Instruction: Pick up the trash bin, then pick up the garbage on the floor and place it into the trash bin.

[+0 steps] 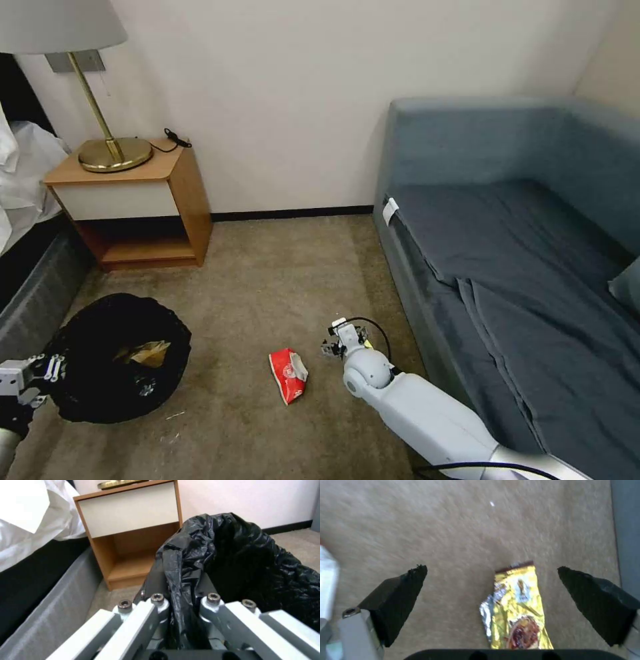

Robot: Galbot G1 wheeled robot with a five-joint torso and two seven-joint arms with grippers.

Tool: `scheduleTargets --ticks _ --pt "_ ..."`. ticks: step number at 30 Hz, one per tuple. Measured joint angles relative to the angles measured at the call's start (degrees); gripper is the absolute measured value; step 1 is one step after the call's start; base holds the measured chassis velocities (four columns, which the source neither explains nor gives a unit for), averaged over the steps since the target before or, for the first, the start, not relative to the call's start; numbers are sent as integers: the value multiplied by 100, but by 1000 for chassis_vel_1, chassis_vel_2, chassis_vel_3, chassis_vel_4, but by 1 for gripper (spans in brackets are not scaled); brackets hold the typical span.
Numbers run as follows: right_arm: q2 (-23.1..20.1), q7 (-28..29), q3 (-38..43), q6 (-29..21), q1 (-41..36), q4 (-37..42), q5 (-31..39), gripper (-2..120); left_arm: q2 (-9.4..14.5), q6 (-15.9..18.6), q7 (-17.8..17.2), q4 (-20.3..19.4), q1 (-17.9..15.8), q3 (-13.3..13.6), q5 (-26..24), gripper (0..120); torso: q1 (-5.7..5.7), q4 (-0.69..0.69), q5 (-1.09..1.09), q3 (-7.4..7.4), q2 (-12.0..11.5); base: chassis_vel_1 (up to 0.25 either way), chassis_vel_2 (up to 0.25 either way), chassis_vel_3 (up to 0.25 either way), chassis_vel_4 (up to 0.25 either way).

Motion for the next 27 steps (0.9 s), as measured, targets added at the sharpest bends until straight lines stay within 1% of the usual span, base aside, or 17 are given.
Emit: scheduleTargets --ticks 10,22,27 --pt "65 -216 237 69 -276 -189 -105 100 48 34 27 0 -94 81 -3 6 0 -1 1 0 0 0 0 0 0" --pt "138 -555 517 333 -118 -834 -389 100 169 81 62 -22 -66 74 -23 6 0 0 1 0 0 0 0 0 0" --pt "155 -610 542 369 -112 -941 -431 100 178 93 63 -24 -68 69 -34 6 0 0 1 0 0 0 0 0 0"
